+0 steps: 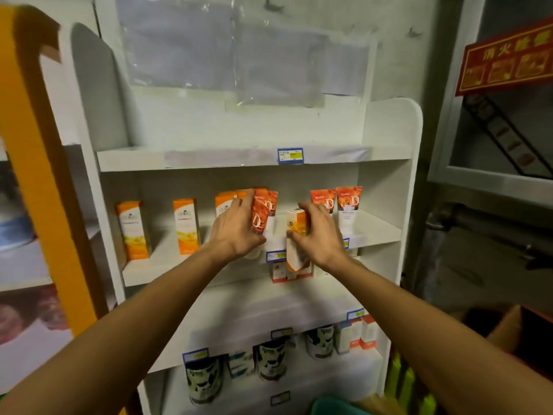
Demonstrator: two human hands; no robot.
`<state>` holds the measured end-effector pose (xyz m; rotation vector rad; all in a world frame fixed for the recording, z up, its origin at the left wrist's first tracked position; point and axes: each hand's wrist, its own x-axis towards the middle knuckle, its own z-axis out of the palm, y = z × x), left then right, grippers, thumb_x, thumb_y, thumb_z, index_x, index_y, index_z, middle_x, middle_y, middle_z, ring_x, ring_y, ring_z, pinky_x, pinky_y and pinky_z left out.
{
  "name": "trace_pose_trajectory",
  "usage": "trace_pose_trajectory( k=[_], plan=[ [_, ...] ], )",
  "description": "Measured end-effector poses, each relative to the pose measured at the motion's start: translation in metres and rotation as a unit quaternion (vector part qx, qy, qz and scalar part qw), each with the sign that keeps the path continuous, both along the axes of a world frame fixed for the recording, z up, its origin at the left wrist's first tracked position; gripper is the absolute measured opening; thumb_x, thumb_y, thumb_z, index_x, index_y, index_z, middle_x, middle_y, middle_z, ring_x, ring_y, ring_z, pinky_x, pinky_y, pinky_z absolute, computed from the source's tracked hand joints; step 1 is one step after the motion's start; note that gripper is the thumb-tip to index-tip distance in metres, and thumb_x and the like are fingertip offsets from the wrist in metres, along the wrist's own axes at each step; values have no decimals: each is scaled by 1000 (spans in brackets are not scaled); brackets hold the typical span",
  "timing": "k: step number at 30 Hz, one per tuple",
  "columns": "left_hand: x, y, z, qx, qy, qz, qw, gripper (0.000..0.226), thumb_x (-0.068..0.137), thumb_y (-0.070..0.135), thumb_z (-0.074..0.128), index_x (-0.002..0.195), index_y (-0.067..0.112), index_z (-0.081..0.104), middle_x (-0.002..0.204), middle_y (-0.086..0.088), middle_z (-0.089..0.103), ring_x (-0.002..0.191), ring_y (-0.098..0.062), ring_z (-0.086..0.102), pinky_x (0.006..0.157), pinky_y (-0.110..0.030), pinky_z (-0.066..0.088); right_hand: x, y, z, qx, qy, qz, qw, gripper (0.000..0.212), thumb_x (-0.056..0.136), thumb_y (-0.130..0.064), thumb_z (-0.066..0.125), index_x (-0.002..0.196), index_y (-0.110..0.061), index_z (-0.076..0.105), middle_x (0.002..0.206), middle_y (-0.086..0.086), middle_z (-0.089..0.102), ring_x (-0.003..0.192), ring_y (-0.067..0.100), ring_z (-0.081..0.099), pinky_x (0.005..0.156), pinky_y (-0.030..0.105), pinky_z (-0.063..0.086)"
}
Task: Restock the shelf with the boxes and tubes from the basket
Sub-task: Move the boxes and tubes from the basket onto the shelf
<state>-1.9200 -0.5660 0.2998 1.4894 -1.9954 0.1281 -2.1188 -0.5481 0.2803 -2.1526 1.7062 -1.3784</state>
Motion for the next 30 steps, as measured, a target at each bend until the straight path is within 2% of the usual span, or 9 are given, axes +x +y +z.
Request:
trace_pose_trajectory(
  k=[4,6,10,12,14,17,22,26,30],
  plan=[
    [11,-18,1,-43,-49,0,998,109,65,53,83,150,24,22,139,-8,54,119,-31,58,92,-44,52,20,-25,10,15,-43,25,999,68,85,-22,77,144,-21,43,138,0,48,126,18,49,101,30,42],
    [12,-30,1,-61,-86,2,994,109,64,56,82,149,20,25,134,-10,58,118,-30,57,97,-42,48,27,-40,14,14,-45,29,998,67,85,-20,77,143,-21,44,138,0,49,126,19,49,102,30,42],
    [14,-61,1,-78,-143,11,987,112,67,60,79,152,13,23,148,-12,46,139,-28,38,119,-39,27,39,-72,18,17,-41,41,998,67,85,-20,77,143,-22,44,138,0,49,127,19,50,101,29,42],
    [13,-75,2,-79,-181,20,980,112,71,63,74,154,9,20,152,-14,41,145,-28,30,124,-40,13,42,-87,16,17,-26,47,998,68,85,-21,77,144,-23,42,139,0,49,127,18,50,102,30,42],
    [13,-85,2,-87,-205,33,974,110,72,64,72,153,8,24,151,-12,42,145,-28,29,124,-40,6,44,-101,13,21,-22,52,998,69,86,-21,76,145,-24,41,140,0,47,129,18,49,105,33,43],
    [15,-100,3,-81,-208,60,973,103,71,68,70,148,10,32,147,-9,44,142,-27,31,124,-43,7,44,-119,8,21,-31,45,998,69,86,-21,74,147,-22,41,141,1,46,129,19,49,106,35,43],
    [17,-121,6,-50,-229,104,967,105,70,70,71,149,16,30,153,-6,39,148,-25,24,122,-49,0,46,-141,5,11,-45,47,998,68,85,-23,76,145,-21,43,139,2,49,127,20,50,103,32,41],
    [17,-131,5,-64,-246,131,958,100,70,71,70,146,18,32,150,-6,43,145,-27,27,122,-54,1,52,-154,4,-1,-41,55,998,66,86,-21,76,144,-20,44,137,3,50,126,20,51,100,25,39],
    [18,-137,6,-65,-277,156,946,98,73,73,65,145,16,33,149,-9,42,144,-28,29,121,-55,3,56,-160,3,3,-52,51,997,66,87,-20,74,145,-18,43,138,4,49,126,21,51,101,28,41]
  ],
)
